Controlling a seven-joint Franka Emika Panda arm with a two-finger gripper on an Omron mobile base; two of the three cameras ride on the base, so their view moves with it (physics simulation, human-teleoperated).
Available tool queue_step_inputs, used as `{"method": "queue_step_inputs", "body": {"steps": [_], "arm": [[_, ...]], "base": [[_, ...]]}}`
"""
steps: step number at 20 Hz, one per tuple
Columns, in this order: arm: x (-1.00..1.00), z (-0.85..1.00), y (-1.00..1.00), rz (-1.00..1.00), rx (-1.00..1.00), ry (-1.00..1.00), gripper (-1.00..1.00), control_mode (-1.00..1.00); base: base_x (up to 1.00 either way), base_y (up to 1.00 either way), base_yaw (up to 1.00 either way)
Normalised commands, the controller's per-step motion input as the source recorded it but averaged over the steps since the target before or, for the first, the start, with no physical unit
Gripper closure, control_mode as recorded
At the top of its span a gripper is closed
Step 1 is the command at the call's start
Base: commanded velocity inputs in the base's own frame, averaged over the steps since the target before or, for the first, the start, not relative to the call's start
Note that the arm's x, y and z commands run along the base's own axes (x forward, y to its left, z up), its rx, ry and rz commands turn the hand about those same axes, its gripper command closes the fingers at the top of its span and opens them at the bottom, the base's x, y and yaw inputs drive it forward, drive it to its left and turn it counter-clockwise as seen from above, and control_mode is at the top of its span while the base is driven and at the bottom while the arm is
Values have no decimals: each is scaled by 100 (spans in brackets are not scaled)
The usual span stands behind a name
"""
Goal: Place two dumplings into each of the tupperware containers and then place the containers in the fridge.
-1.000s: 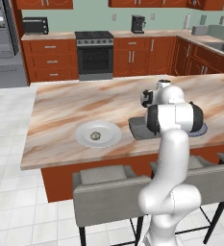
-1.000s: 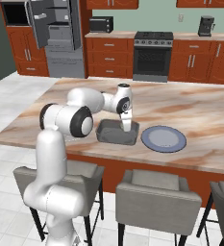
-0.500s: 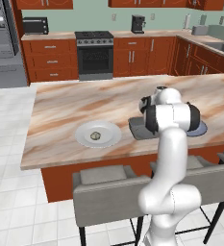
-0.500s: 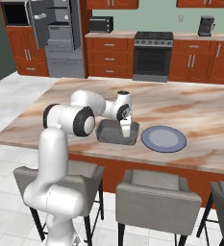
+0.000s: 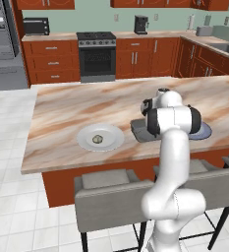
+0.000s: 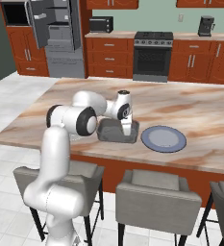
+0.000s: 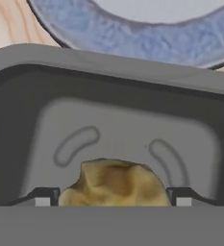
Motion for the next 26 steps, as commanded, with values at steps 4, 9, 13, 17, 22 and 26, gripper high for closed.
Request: {"method": "queue_step_inputs", "body": {"steps": [4,9,13,17,22,26], "arm": [[17,0,0,0,0,-1,-100,-100],[-16,6,0,0,0,-18,-100,-100],[-39,4,0,0,0,-25,-100,-100],[-42,3,0,0,5,-34,-100,-100],[-73,55,5,32,-1,-36,-100,-100],[-57,81,33,41,-16,-9,-100,-100]], "base": [[0,0,0],[0,0,0],[0,0,0],[0,0,0],[0,0,0],[0,0,0]]}}
